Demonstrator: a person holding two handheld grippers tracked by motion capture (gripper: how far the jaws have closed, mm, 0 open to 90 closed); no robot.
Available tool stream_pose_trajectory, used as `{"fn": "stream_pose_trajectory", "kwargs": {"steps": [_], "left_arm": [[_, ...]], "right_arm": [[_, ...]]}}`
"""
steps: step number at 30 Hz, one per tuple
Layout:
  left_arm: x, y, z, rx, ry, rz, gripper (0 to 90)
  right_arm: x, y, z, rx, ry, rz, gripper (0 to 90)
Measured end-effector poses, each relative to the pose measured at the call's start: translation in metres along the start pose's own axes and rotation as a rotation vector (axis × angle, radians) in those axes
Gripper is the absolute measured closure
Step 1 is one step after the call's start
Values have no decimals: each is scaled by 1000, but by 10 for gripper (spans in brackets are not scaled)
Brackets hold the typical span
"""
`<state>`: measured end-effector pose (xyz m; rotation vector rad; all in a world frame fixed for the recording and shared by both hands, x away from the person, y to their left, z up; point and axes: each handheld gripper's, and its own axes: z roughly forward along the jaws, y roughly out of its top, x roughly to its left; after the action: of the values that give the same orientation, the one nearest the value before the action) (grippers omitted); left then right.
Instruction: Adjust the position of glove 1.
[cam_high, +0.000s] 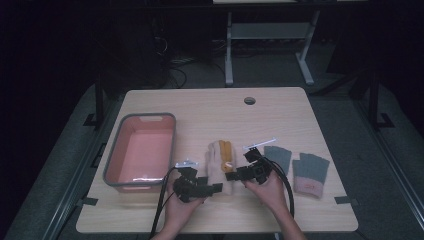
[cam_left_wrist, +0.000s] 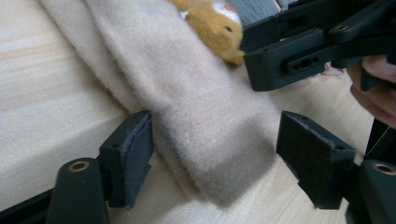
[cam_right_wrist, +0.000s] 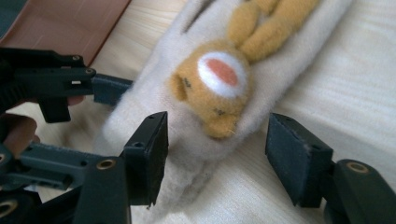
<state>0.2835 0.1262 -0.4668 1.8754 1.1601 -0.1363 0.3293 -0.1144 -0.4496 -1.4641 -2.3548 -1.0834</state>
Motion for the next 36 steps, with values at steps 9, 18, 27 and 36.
{"fn": "stream_pose_trajectory", "kwargs": {"steps": [9,18,27,36], "left_arm": [[4,-1,1,21,8,-17,387],[7,1,2,45,-9,-30,481],[9,3,4,70,-28,-61,556],[17,6,7,92,-88,-147,628]], "right_arm": [[-7,-10,8,-41,24,106,436],[-5,-14,13,-69,53,148,502],[-5,-15,18,-77,77,187,616],[-7,-16,23,-72,109,213,713]]}}
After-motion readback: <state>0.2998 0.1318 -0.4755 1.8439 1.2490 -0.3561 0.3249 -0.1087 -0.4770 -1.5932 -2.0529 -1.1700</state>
